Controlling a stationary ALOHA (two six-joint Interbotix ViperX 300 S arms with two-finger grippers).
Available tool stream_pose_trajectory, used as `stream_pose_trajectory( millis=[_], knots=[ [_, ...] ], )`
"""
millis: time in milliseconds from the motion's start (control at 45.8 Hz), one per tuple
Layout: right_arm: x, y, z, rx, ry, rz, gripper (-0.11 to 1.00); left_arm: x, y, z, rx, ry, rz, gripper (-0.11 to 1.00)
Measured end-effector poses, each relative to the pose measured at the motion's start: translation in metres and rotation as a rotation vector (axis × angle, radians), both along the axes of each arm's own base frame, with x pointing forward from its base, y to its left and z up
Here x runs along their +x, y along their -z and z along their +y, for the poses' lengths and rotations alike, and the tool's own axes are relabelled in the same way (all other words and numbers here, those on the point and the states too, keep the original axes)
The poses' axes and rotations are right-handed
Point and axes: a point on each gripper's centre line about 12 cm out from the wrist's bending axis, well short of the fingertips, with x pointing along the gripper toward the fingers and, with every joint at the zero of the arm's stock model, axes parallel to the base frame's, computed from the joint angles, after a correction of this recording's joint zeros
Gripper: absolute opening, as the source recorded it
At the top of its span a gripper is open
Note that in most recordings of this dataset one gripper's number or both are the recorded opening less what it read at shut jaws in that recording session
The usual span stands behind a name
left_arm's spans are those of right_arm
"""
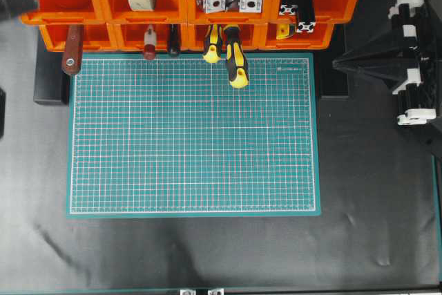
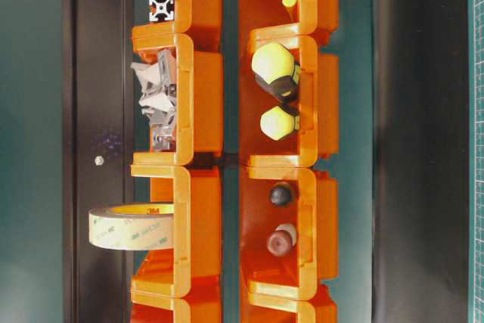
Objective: Pick foam from container rack with left arm.
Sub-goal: 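Move the left gripper to the black tape roll in the top-left bin and grasp it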
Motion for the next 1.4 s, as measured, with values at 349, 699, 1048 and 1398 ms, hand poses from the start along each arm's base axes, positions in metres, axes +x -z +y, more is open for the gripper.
stream_pose_trajectory(
  millis=[349, 699, 1048, 1398],
  knots=[
    [0.0, -0.001, 0.0, 0.0, 0.0, -0.005, 0.0, 0.024, -0.014, 0.023, -0.271, -0.124, 0.077, 0.04],
    [0.0, 0.0, 0.003, 0.0, -0.014, -0.005, 0.0, 0.052, 0.008, 0.034, -0.373, -0.176, 0.175, 0.89],
    [-0.001, -0.002, 0.003, 0.0, -0.017, -0.011, 0.0, 0.08, 0.03, 0.047, -0.4, -0.218, 0.255, 0.88],
    [-0.003, -0.004, 0.003, -0.005, -0.017, -0.023, 0.0, 0.108, 0.041, 0.06, -0.402, -0.241, 0.302, 0.88]
  ],
)
